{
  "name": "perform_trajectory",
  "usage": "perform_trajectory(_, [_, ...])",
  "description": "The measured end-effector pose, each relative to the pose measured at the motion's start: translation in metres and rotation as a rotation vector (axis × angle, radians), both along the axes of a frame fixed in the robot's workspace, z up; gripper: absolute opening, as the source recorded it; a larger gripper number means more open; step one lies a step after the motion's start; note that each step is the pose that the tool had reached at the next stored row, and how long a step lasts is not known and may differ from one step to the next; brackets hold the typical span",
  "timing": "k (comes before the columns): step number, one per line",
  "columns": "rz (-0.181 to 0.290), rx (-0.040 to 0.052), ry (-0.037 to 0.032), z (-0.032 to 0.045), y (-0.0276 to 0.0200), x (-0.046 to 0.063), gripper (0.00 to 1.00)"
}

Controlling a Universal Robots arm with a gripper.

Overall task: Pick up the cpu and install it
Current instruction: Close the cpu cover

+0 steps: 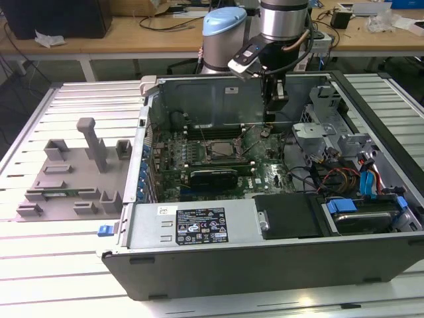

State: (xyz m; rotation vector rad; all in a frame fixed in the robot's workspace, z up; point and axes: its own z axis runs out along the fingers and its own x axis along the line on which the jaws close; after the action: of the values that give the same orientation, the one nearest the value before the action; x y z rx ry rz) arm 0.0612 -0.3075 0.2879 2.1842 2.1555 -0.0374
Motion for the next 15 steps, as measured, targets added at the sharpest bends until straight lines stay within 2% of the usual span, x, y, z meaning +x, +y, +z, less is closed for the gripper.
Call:
perform_trajectory(10, [0.0, 0.0002, 0.0003, -0.01, 0.0, 0.002, 0.11])
perform_trajectory(13, [0.0, 0.0001, 0.0002, -0.0152, 0.0, 0.002, 0.11])
perform_trajectory(15, [0.0, -0.0003, 0.0005, -0.0213, 0.0, 0.002, 0.11])
